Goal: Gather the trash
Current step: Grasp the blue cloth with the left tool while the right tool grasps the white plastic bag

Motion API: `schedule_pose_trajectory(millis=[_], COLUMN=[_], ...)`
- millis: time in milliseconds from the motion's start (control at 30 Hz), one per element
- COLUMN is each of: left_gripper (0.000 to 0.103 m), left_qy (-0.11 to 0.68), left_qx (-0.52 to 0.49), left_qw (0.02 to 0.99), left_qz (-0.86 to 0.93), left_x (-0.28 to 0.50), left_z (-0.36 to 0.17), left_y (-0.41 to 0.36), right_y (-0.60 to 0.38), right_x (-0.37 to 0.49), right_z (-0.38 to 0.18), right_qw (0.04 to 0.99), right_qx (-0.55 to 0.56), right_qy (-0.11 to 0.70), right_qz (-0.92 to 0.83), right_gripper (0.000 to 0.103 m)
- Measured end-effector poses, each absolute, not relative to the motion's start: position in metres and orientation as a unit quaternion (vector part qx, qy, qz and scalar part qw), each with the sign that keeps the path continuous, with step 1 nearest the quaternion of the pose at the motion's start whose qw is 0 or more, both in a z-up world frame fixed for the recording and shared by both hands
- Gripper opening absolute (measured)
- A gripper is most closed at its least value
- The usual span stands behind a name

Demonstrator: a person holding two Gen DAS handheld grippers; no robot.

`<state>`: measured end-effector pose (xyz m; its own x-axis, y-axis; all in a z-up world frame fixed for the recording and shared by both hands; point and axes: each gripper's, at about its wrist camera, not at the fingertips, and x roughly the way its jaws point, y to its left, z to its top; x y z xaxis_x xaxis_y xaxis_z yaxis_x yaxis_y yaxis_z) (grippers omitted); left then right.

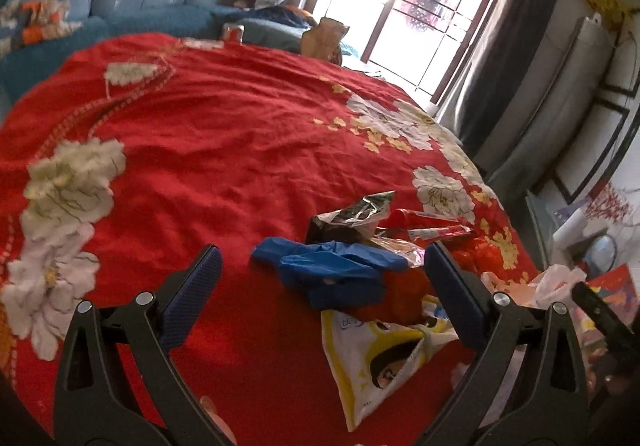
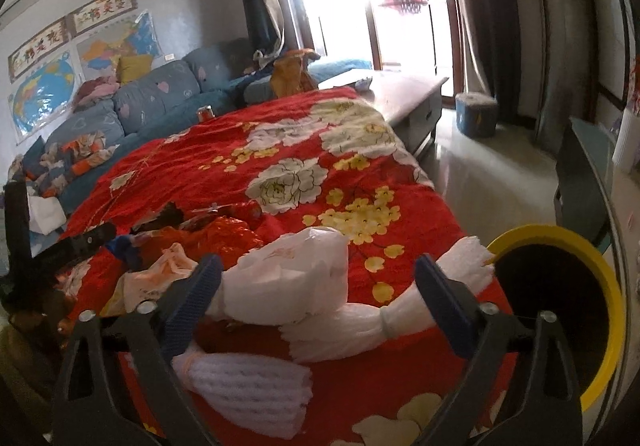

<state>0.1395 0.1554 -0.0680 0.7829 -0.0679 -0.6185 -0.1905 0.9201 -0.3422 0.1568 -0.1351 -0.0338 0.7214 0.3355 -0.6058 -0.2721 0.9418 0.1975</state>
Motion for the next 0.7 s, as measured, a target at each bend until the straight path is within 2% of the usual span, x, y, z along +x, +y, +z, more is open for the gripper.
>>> schedule_pose_trajectory(millis=[67,167,200,300,467,533,700], left_gripper=[0.093,0.087,0.081,0.064,0.043,0.026,0.004], left_qy=[0.329,0.330,0.331,0.334,0.333,0.330,0.328], left_qx=[-0.207,-0.229,-0.237,-0.248,-0.245,-0.243,-0.234], left_qw=[0.921,0.916,0.914,0.909,0.910,0.912,0.915], left_qz=[0.024,0.003,-0.004,-0.016,-0.025,-0.027,-0.034], left_x=[0.141,0.141,0.140,0.139,0.136,0.136,0.135], left_z=[-0.071,-0.077,-0.079,-0.084,-0.082,-0.080,-0.074], left_y=[0.158,0.161,0.162,0.164,0.164,0.164,0.164], right_y=[-0.135,-0.133,-0.132,-0.127,-0.123,-0.122,-0.119], right_x=[0.165,0.169,0.169,0.165,0.154,0.150,0.141], right_z=[-0.037,-0.040,-0.039,-0.035,-0.026,-0.022,-0.012], right_qw=[0.920,0.913,0.913,0.914,0.921,0.924,0.930], right_qx=[0.056,0.065,0.065,0.062,0.059,0.058,0.050], right_qy=[0.348,0.355,0.353,0.345,0.323,0.315,0.295], right_qz=[0.170,0.190,0.193,0.203,0.210,0.211,0.212], right_gripper=[0.078,0.055,0.045,0.031,0.026,0.025,0.025])
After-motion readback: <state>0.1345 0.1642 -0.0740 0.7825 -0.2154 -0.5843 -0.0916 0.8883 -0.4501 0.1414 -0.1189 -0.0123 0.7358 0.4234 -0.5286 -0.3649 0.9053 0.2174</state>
